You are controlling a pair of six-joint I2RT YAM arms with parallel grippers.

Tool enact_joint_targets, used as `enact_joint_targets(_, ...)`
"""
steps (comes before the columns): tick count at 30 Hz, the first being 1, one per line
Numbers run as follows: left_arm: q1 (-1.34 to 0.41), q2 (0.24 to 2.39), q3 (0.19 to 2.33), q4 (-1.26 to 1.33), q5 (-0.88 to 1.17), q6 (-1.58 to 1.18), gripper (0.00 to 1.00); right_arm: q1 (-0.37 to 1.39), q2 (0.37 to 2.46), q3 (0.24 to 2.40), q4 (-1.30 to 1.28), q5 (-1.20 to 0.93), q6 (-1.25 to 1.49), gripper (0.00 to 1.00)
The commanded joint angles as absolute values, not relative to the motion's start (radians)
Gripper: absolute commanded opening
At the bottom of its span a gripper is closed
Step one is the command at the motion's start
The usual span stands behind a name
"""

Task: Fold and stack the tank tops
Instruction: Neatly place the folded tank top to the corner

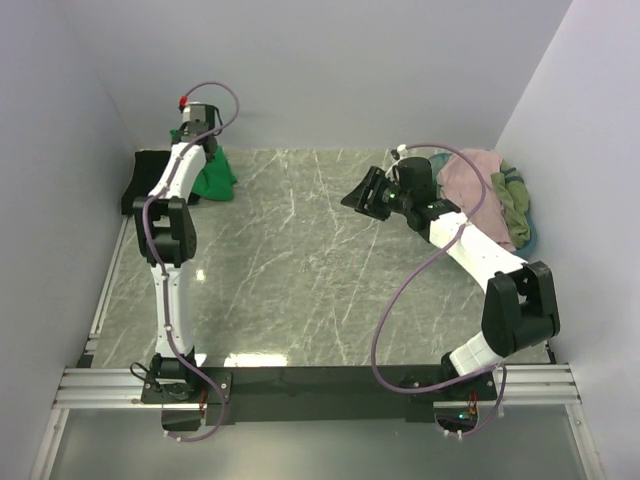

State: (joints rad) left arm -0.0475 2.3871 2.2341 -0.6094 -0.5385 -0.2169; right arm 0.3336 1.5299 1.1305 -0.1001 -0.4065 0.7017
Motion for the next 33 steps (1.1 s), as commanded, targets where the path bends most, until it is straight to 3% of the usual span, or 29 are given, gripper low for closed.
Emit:
enact_joint_targets(1,-0.003,2.358,2.309,-0.578,-0.47,-0.172,0.0,0.344,1.512,1.108,-0.038,-0.419,0.672,0.59)
enact_joint_targets(21,0.109,2.278,2.356,-0.555,-0.115,-0.206,0.0,0.353,1.497,1.114,-0.061,-0.403,0.644,0.58)
enact_joint_targets(33,0.175,2.22,2.338,-0.523,-0.057,-0.275,0.0,0.354,1.511,1.117,-0.058,-0.413,0.644,0.58)
